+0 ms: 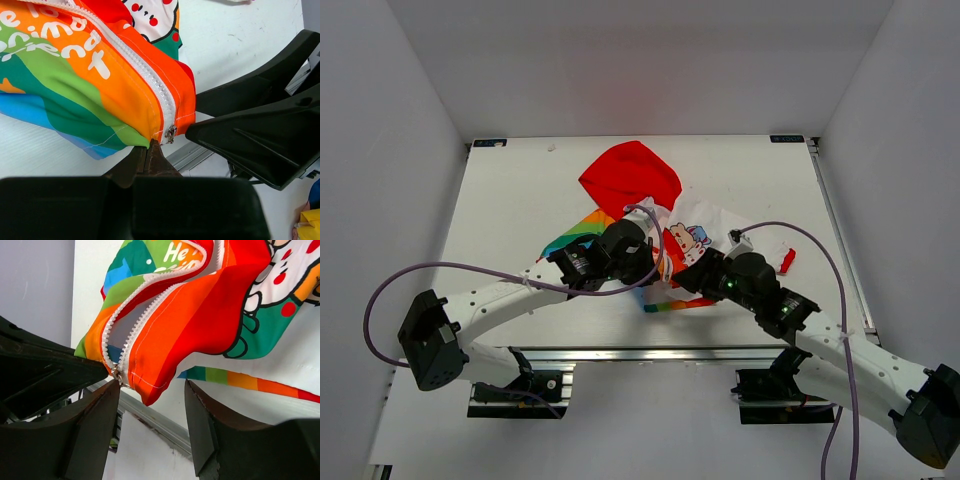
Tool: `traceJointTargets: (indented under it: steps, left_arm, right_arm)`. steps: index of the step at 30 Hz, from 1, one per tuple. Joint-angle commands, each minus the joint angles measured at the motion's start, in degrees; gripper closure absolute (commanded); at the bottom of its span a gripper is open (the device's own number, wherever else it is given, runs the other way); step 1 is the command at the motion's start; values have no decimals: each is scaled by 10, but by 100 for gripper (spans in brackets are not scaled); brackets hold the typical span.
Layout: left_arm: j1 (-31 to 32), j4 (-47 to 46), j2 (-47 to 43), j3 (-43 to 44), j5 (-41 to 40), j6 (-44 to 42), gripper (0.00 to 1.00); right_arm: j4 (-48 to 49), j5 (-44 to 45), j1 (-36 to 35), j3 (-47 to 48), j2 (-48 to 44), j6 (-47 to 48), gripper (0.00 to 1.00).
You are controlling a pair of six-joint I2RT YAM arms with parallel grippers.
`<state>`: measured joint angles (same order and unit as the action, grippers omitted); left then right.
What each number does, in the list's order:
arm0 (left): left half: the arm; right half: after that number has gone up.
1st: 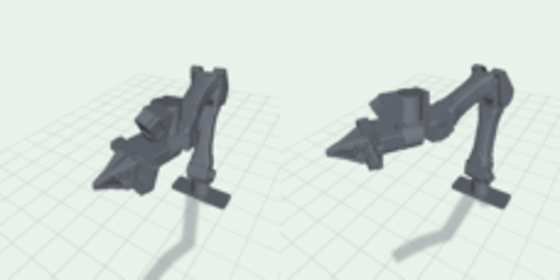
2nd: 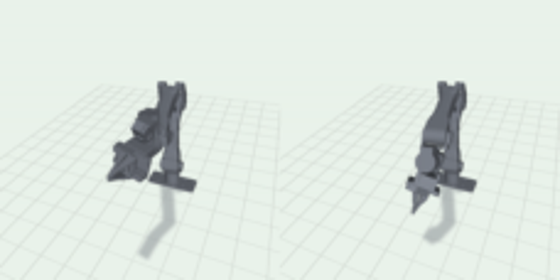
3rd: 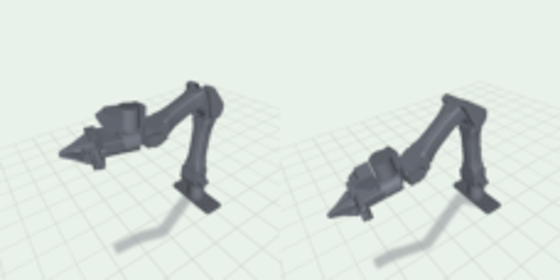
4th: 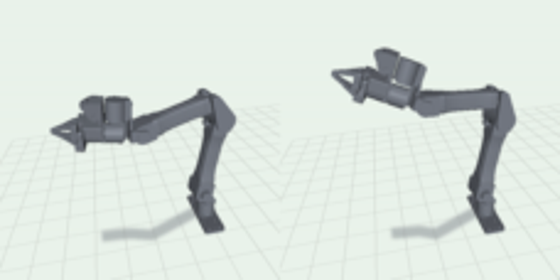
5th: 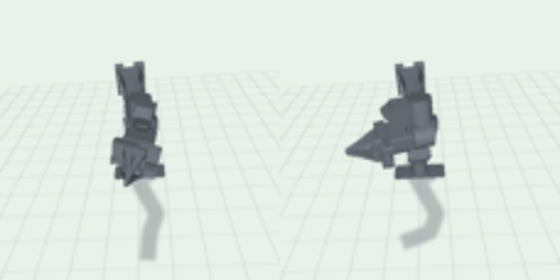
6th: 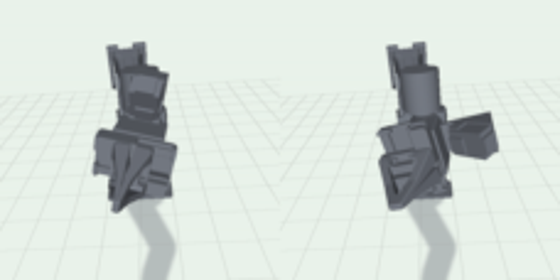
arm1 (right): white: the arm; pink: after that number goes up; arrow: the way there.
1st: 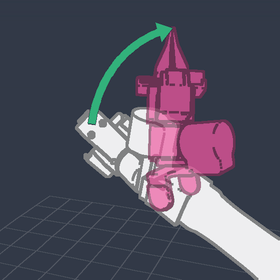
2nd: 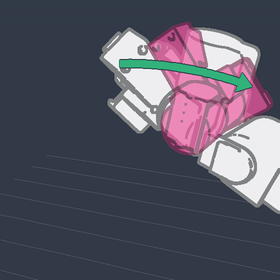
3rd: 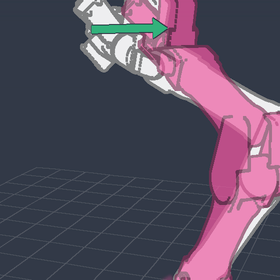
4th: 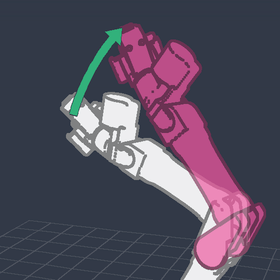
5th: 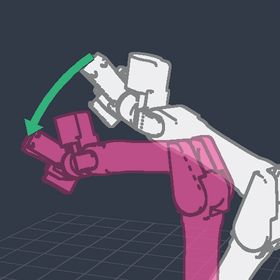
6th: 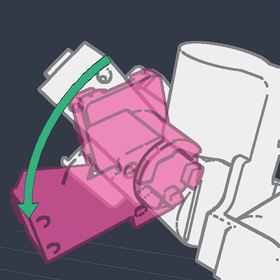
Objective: Zip up the jacket
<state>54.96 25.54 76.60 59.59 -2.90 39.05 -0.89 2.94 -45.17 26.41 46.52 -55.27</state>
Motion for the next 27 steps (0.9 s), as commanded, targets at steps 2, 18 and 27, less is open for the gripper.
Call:
traceJointTargets:
  steps: [2,18,27]
  left_arm:
    - [2,-10,-15,-1,6,3,100]
    - [2,-5,5,11,17,2,100]
    - [2,-11,13,12,29,1,100]
  right_arm:
    - [35,-25,4,3,-2,4,40]
    - [148,-61,19,-51,-18,-2,63]
    - [195,-76,25,-58,-8,8,80]
